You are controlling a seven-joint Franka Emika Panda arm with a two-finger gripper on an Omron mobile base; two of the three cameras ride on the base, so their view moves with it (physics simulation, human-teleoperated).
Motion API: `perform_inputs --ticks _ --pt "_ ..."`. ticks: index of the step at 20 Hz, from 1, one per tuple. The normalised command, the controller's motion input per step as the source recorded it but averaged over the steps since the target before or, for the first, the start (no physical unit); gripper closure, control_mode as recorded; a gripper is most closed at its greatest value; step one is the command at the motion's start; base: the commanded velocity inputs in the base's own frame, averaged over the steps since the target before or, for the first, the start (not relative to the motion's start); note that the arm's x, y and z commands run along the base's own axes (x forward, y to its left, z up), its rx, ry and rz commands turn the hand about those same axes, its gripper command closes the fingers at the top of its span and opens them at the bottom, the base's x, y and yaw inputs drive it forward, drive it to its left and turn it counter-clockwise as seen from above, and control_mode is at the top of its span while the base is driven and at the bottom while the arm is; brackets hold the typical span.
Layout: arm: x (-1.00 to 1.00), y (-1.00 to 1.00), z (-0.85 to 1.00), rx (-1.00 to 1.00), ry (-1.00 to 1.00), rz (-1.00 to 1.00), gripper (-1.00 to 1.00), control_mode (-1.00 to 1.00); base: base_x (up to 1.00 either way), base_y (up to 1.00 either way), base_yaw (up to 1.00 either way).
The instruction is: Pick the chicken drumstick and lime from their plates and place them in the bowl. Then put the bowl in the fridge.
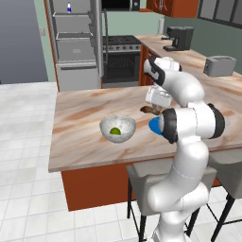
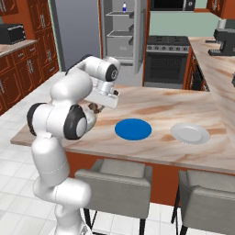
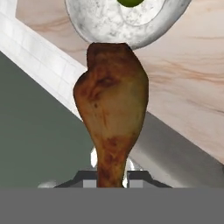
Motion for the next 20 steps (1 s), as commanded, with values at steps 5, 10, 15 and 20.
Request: perform_inputs --ticks 5,10,15,20 --pt "0.49 0.44 -0.17 0.03 -0.01 -0.03 1.00 -1.00 0.00 0.00 0.00" --pt "0.50 0.42 -0.30 0.00 -0.02 -0.09 1.00 -1.00 0.00 0.00 0.00" --pt "0.51 0.40 -0.34 -0.01 -0.06 -0.11 1.00 -1.00 0.00 0.00 0.00" --pt "0.51 0.29 -0.28 -0.07 -0.07 -0.09 1.00 -1.00 0.00 0.00 0.00"
